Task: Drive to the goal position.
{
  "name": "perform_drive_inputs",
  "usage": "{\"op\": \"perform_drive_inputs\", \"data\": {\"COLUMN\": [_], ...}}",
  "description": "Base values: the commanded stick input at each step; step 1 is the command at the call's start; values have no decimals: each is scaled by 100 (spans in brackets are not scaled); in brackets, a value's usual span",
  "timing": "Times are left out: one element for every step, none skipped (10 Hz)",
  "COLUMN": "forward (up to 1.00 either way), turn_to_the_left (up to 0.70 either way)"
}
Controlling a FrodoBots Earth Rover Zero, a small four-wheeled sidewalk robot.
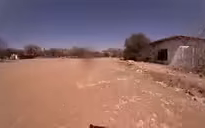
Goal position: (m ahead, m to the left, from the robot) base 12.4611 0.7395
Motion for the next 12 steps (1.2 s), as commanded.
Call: {"op": "perform_drive_inputs", "data": {"forward": [100, 100, 100, 100, 100, 100, 100, 100, 100, 100, 100, 100], "turn_to_the_left": [0, 0, 0, 0, 0, 0, 0, 0, 0, 0, 0, 0]}}
